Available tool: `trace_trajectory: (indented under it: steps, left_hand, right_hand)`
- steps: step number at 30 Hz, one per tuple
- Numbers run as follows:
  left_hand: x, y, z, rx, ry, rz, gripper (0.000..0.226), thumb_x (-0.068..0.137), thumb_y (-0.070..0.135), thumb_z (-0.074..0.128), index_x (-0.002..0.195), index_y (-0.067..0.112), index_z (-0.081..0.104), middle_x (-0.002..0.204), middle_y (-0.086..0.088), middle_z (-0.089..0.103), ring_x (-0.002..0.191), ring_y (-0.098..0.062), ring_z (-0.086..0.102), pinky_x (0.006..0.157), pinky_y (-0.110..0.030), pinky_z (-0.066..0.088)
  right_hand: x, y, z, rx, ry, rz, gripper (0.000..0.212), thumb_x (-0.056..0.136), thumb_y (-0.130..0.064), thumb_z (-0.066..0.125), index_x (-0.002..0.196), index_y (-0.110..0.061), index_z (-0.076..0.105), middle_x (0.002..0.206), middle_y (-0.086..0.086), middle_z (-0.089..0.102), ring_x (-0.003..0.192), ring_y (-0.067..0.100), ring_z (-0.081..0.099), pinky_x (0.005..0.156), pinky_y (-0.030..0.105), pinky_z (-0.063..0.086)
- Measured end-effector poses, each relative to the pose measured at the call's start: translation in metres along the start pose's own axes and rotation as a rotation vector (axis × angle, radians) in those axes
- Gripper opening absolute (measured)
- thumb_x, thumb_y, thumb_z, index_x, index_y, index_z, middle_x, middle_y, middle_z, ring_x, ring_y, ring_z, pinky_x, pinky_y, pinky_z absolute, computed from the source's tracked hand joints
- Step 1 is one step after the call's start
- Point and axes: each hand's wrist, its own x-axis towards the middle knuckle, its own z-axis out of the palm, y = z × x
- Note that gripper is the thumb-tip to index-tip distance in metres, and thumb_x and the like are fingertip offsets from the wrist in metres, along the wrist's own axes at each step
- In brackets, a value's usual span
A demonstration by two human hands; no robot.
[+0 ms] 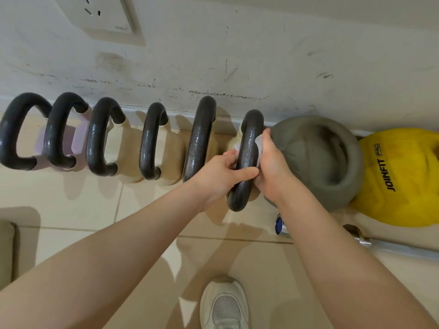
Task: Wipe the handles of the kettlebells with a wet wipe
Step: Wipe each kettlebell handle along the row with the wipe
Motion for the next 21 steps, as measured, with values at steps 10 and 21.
trace_trajectory:
  steps: [10,21]
  left_hand:
    - [0.002,-0.007,0.005,-0.153,0.037,-0.057,0.025,0.084,0.007,0.063,0.109,0.011,0.060,0.093,-0.002,0.067,0.091,-0.016,0.064,0.086,-0.027,0.048]
    - [-0.025,-0.006,0.014,-0.242,0.130,-0.098,0.044,0.090,0.023,0.052,0.133,0.017,0.045,0.113,0.001,0.060,0.105,-0.013,0.054,0.097,-0.024,0.035]
  right_hand:
    - [-0.013,0.031,-0.007,0.085,-0.027,-0.132,0.062,0.099,-0.048,0.011,0.106,-0.014,0.062,0.105,0.005,0.066,0.103,0.016,0.060,0.093,0.029,0.045]
    - [-0.030,0.068,-0.017,-0.375,-0.071,-0.272,0.040,0.097,-0.046,0.027,0.122,-0.024,0.050,0.108,-0.015,0.059,0.098,-0.009,0.054,0.080,0.008,0.041]
